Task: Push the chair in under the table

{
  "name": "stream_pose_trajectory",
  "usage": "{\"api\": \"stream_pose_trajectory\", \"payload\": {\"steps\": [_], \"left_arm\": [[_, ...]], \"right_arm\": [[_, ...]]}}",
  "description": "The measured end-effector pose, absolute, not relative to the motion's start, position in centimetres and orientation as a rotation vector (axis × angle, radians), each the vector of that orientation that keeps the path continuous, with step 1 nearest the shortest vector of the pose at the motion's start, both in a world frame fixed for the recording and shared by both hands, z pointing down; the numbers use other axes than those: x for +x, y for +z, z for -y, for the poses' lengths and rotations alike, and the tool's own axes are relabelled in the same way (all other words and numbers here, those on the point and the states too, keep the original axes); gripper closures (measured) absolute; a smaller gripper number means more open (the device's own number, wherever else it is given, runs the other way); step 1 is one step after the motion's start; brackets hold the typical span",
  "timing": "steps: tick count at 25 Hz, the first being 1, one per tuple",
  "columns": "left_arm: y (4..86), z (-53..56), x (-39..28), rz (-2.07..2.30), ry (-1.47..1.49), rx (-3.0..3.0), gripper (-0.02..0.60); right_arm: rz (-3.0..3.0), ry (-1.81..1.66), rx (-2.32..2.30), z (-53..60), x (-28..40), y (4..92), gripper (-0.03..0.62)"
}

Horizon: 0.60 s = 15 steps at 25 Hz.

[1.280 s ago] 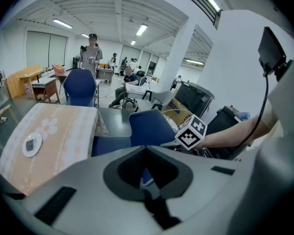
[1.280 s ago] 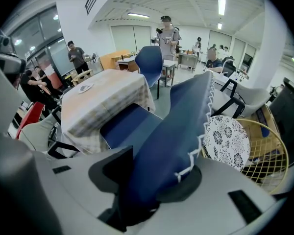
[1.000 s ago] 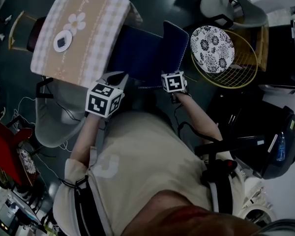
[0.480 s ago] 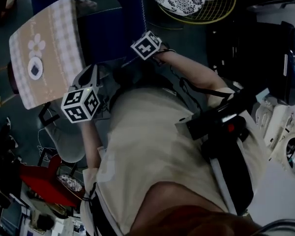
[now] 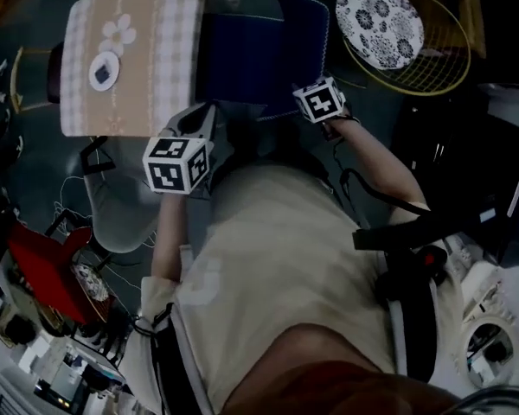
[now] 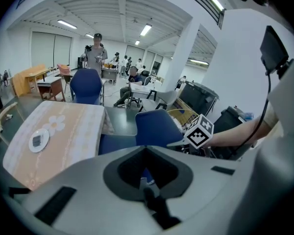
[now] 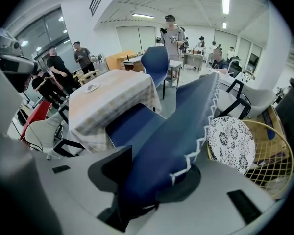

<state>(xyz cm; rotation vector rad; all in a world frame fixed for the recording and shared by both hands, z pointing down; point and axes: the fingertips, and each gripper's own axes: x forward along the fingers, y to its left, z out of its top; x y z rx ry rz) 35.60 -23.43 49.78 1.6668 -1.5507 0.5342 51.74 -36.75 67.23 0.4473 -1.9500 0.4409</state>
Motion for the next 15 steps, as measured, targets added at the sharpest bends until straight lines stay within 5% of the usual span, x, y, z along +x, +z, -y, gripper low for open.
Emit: {"api": "stream_pose_trajectory", "payload": {"steps": [15], "left_arm": [[51.1,24.3,35.5,1.523,0.543,1.689,0.572]], "right_arm": [[2.016,0.421,0.443,37.8,49.6,67.5,0.425]]}}
